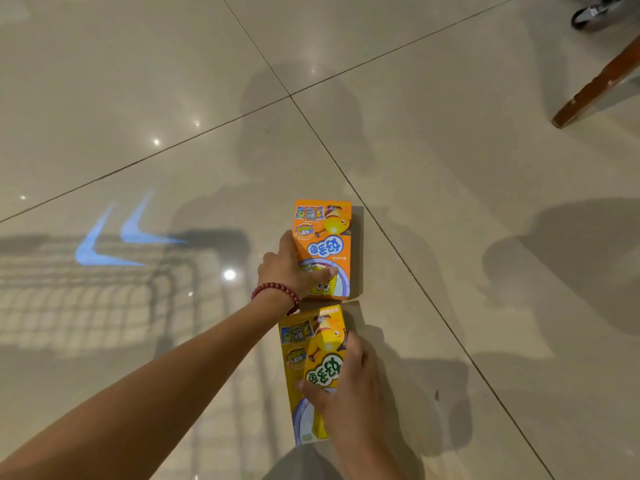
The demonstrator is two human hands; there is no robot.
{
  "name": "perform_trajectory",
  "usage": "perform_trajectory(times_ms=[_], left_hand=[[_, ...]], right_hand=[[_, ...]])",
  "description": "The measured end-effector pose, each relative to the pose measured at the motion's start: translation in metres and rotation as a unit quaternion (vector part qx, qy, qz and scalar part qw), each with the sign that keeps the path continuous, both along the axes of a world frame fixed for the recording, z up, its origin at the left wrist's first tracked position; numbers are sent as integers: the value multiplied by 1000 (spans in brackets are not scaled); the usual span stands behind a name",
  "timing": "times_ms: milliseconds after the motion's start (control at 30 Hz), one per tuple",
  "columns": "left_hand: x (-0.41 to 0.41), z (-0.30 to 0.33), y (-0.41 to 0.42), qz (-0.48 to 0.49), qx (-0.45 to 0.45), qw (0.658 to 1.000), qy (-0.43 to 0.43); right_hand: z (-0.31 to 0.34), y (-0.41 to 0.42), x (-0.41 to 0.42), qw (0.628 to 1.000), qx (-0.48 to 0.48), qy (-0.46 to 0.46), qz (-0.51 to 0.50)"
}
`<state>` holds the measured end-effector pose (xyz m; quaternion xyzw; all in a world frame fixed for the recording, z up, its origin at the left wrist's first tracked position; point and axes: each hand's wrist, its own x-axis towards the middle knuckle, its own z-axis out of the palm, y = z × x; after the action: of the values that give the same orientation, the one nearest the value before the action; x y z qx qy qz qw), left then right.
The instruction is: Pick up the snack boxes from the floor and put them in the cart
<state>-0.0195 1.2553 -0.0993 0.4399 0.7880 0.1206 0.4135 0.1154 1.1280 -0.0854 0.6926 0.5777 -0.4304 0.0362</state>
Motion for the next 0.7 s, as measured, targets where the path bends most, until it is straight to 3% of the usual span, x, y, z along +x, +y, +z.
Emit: perform_trajectory(times_ms=[167,267,433,567,700], left_hand=[[3,9,-2,-14,-26,999,-12],[1,4,-3,-19,-24,999,-9],[0,0,-4,-8,-12,1000,-21],[-1,-2,-5,-10,-3,1000,-27],[1,-3,-9,-24,-3,999,-23]], right_hand=[[7,3,10,995,36,92,11],[9,5,33,984,62,157,-55],[14,18,70,972,122,150,-136],[15,42,76,938,175,175,-241],[5,67,69,935,165,168,-266]])
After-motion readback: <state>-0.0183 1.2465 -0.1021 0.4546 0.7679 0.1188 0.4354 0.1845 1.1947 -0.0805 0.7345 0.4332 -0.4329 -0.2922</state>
